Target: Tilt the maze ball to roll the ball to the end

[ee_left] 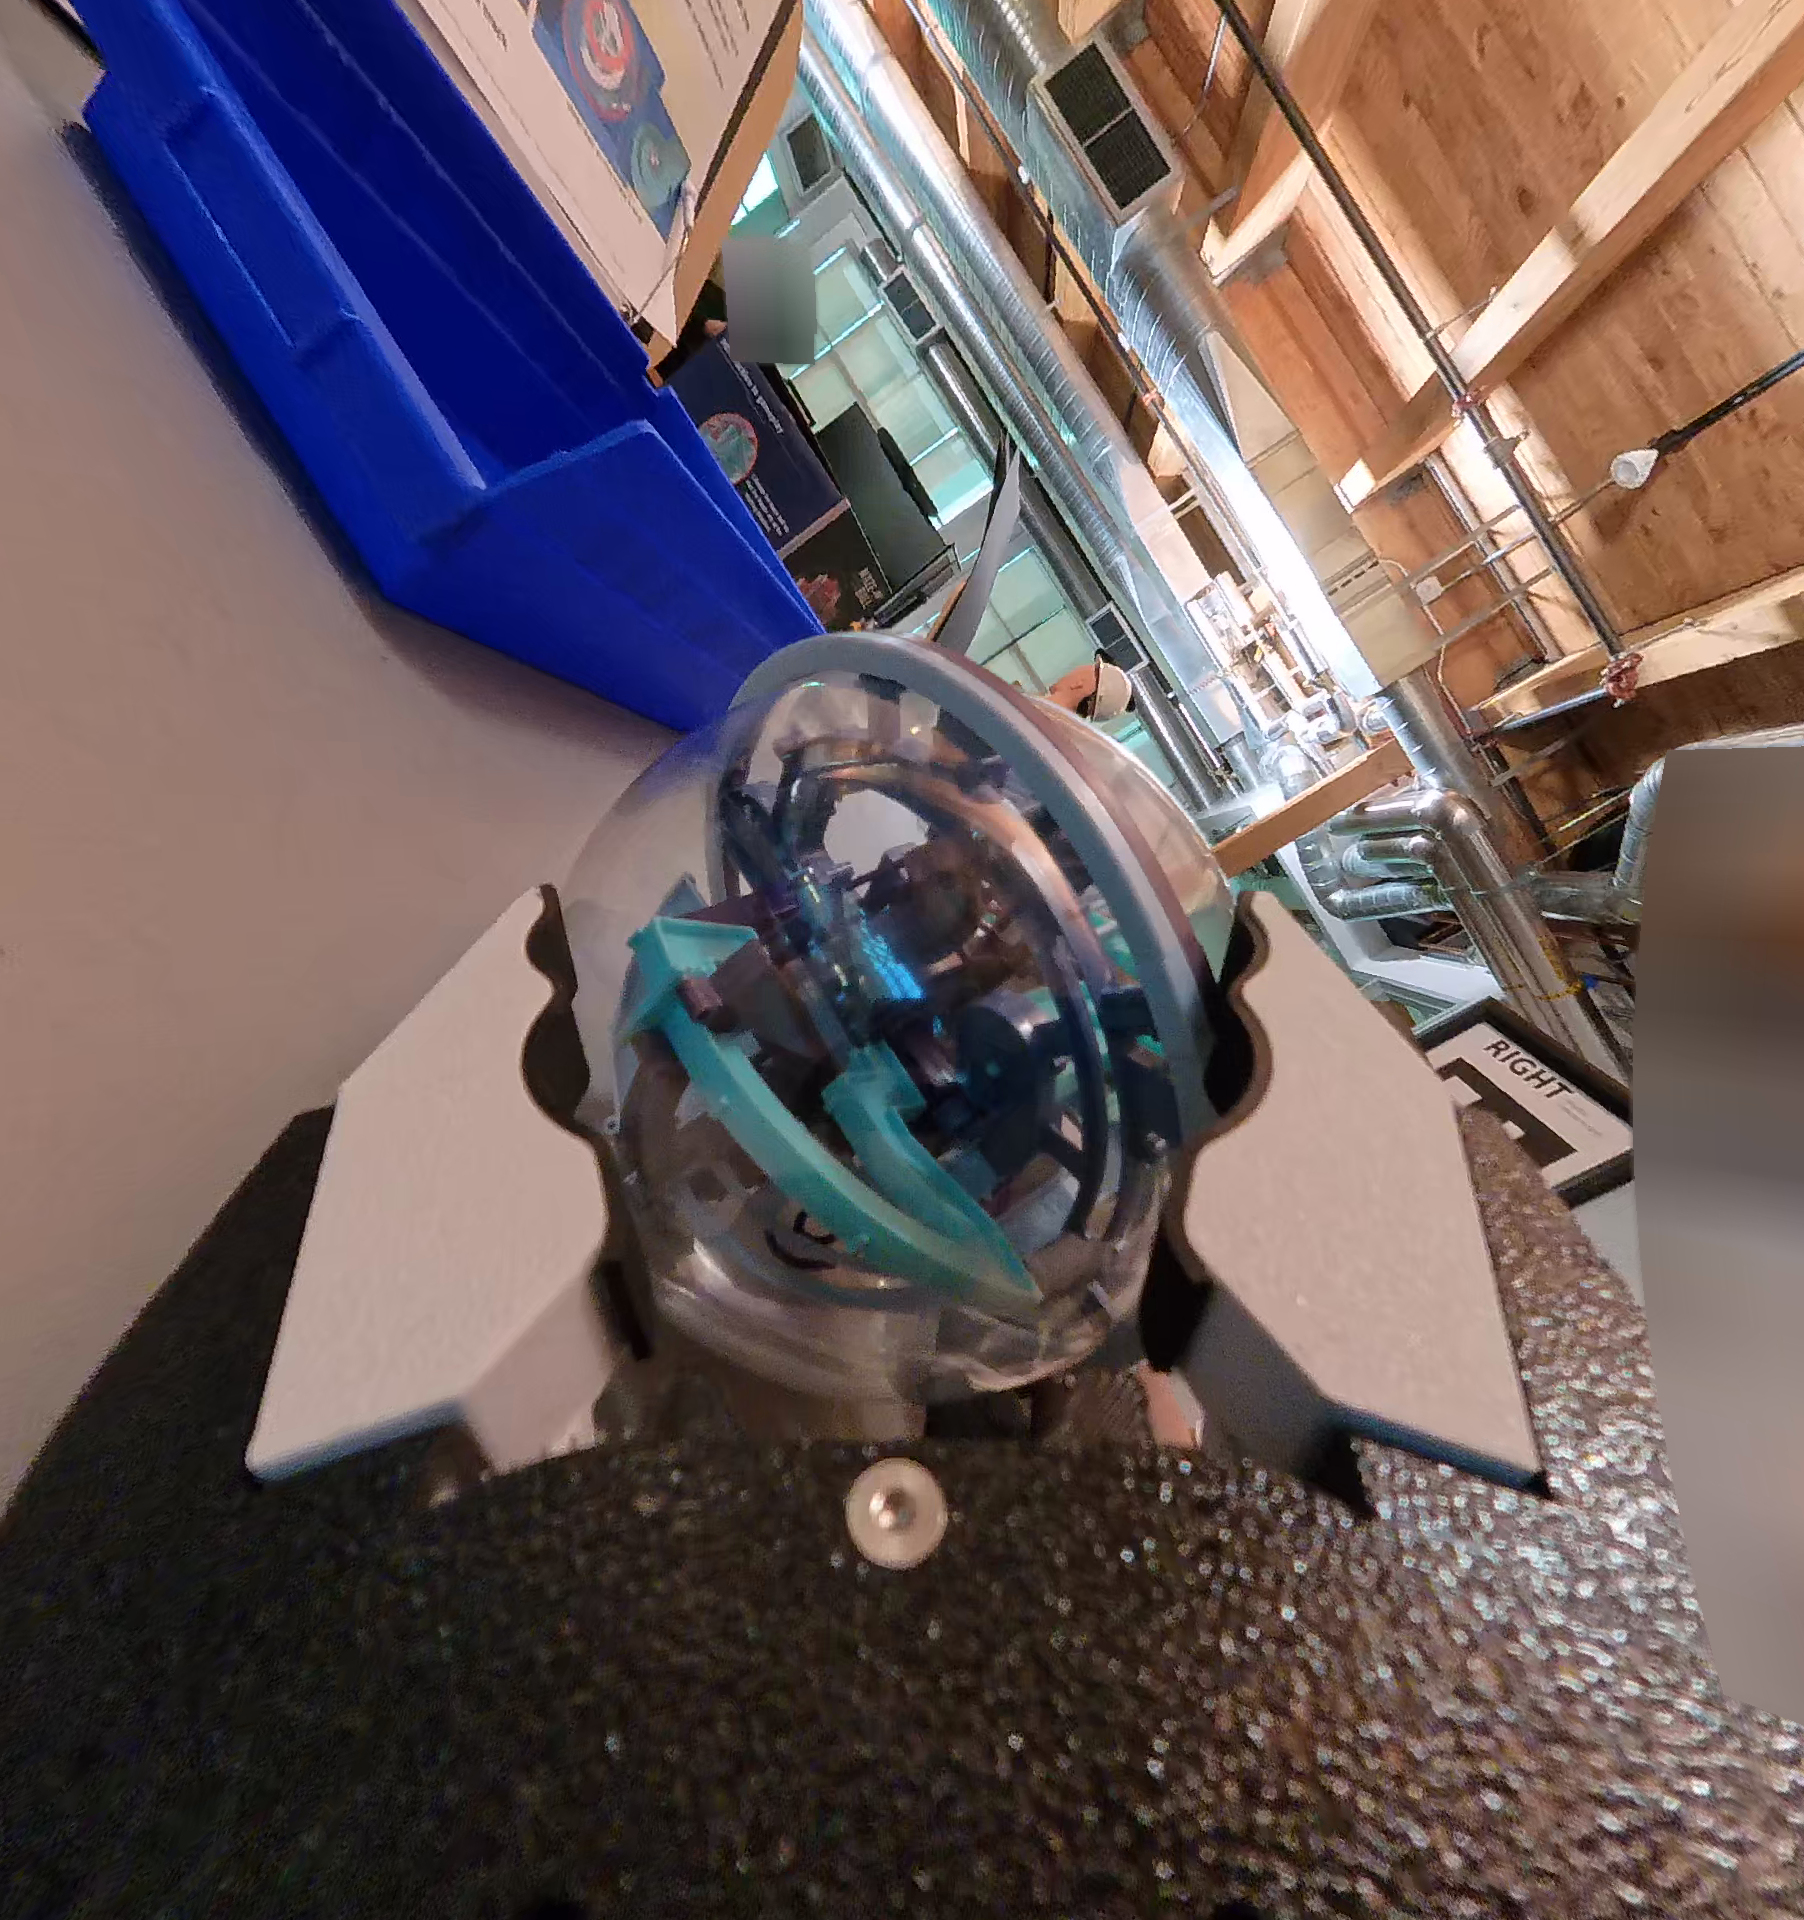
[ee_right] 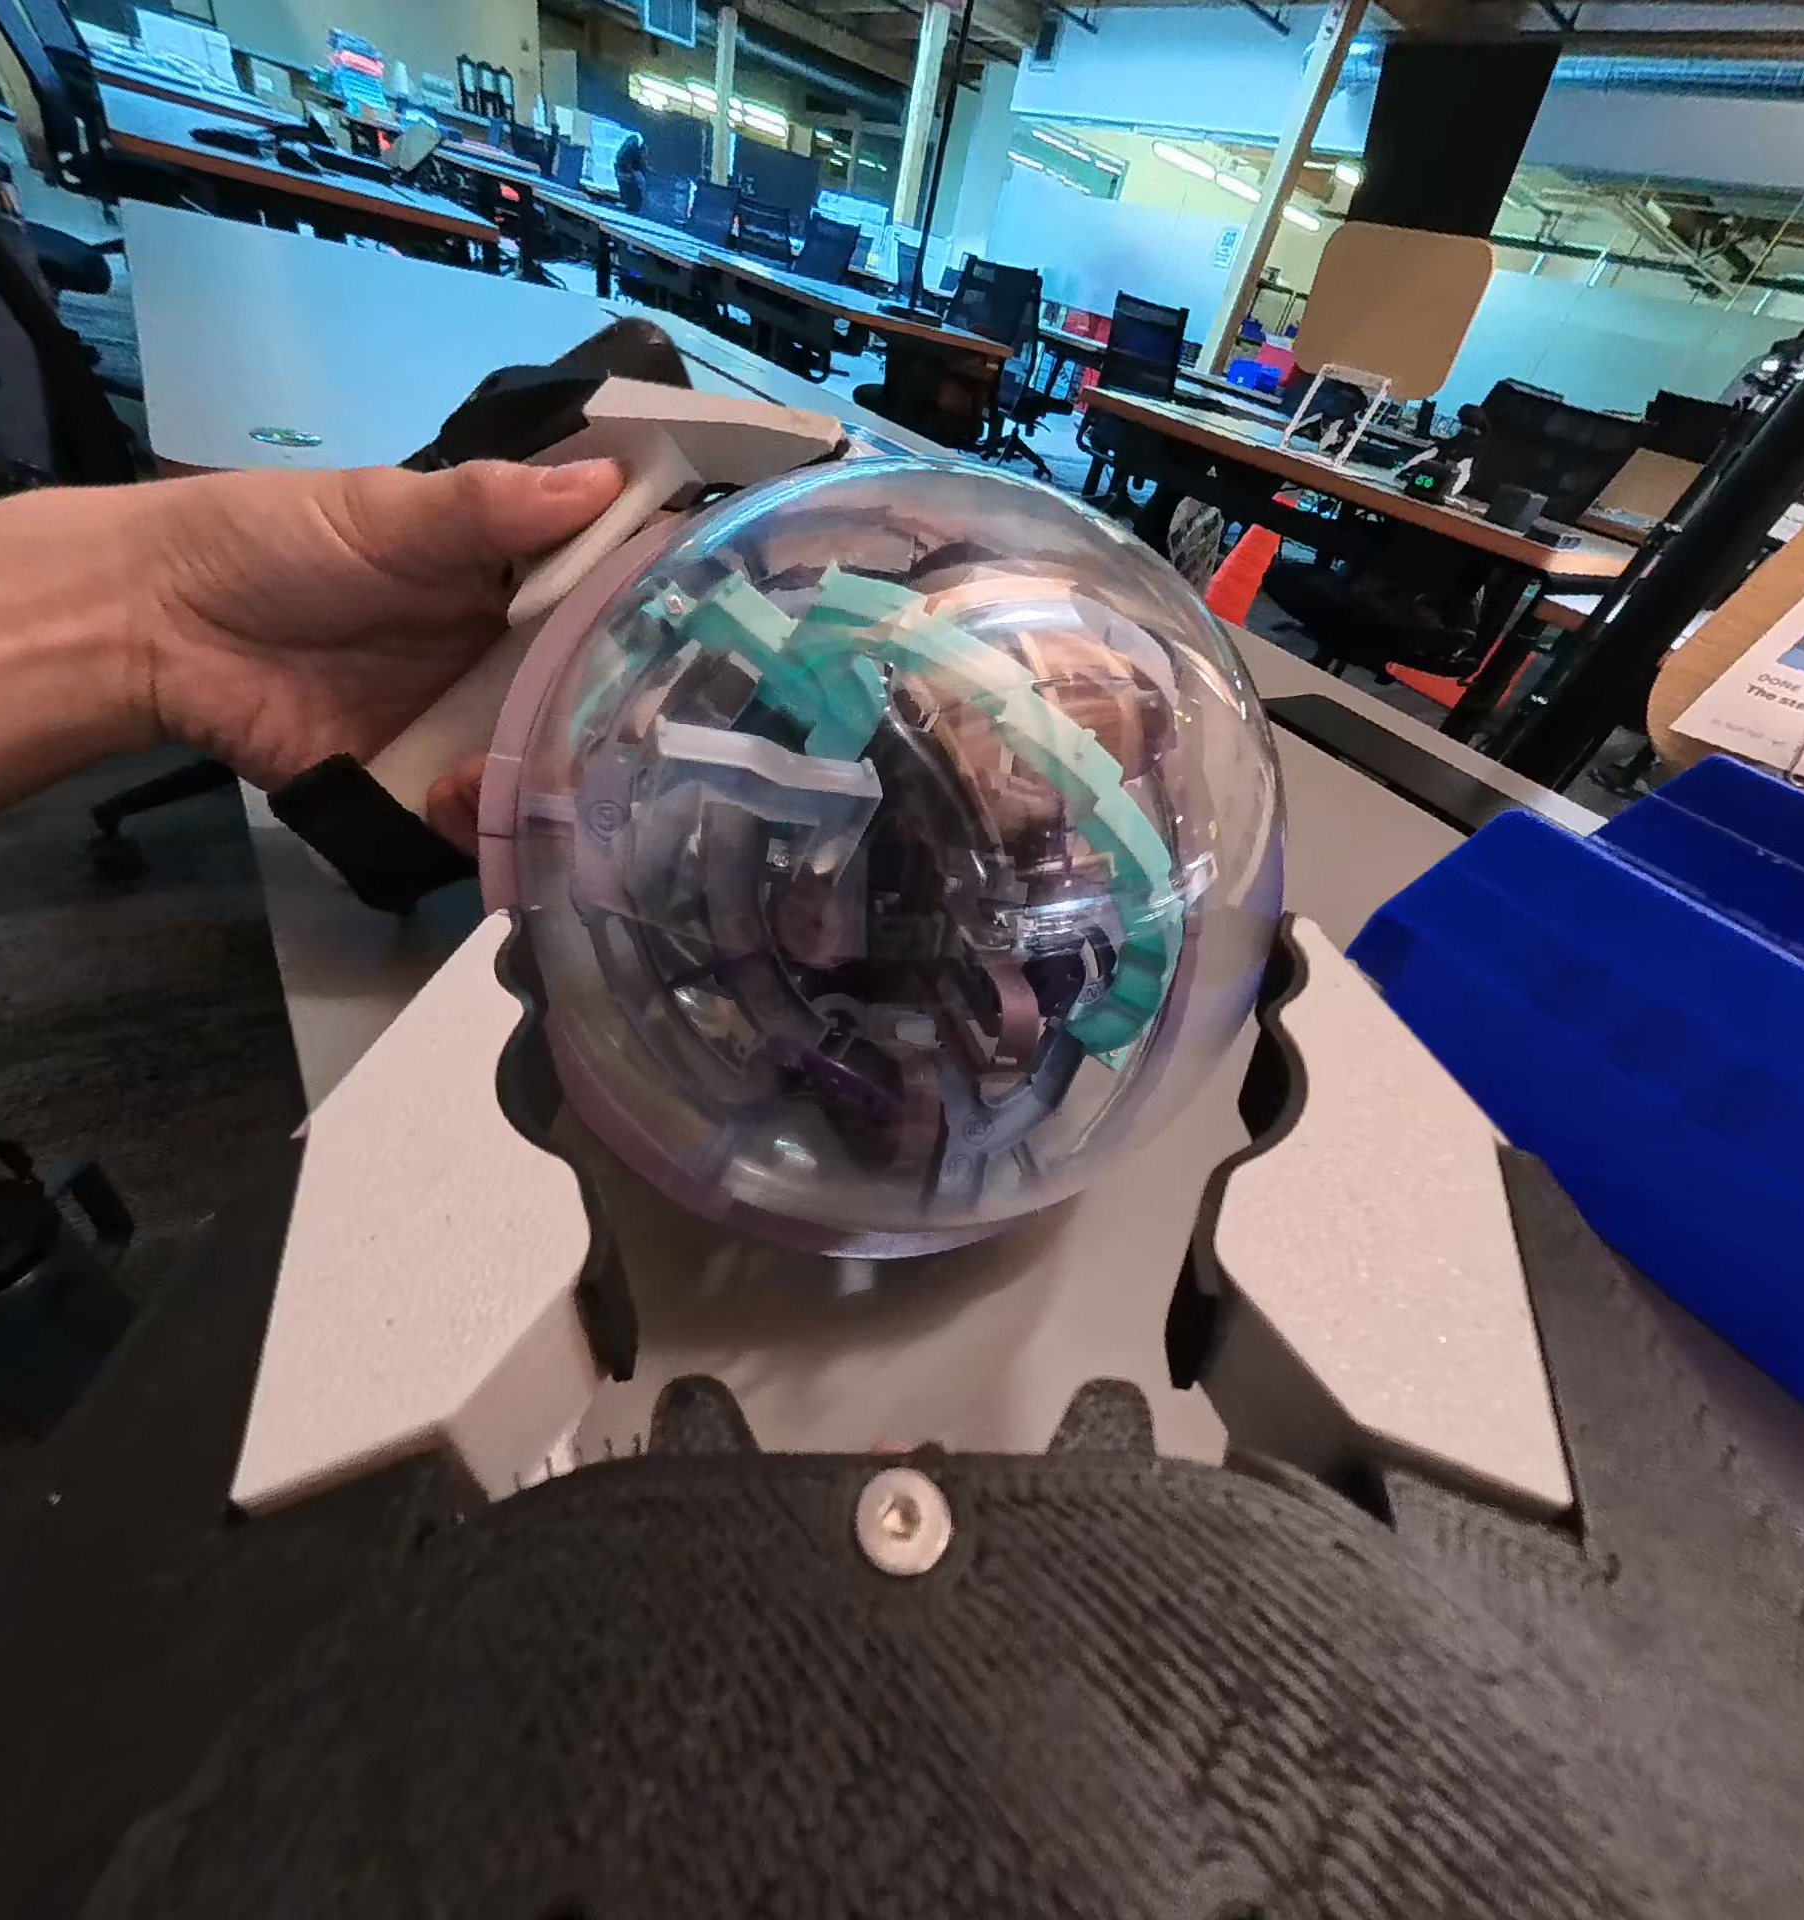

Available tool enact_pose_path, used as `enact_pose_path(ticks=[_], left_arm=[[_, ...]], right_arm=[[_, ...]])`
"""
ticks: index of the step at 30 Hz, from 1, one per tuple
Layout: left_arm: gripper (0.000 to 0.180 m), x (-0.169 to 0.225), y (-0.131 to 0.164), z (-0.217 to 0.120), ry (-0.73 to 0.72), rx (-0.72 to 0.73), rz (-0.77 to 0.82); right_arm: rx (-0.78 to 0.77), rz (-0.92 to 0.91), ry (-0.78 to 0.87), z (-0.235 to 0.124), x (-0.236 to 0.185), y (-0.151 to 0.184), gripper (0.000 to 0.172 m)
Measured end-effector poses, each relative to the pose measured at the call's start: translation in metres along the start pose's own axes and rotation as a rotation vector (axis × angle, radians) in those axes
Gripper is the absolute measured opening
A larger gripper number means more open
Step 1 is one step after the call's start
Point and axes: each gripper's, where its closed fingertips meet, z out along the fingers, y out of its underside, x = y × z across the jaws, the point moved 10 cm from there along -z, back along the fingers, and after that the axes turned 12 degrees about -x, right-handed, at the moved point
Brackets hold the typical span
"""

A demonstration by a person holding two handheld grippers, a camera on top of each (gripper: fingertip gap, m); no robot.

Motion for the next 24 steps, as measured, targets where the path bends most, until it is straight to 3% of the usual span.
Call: enact_pose_path(ticks=[11, 19, 24], left_arm=[[0.119, -0.002, -0.001, -0.004, 0.001, -0.015, -0.016], [0.115, -0.002, -0.001, -0.006, -0.002, 0.002, -0.026], [0.116, -0.006, -0.001, -0.008, 0.007, 0.024, -0.068]], right_arm=[[0.008, -0.140, -0.068, -0.007, 0.016, -0.007, 0.131], [0.017, -0.065, -0.352, 0.015, 0.042, -0.024, 0.132], [0.013, 0.004, -0.385, 0.022, 0.048, -0.027, 0.132]])
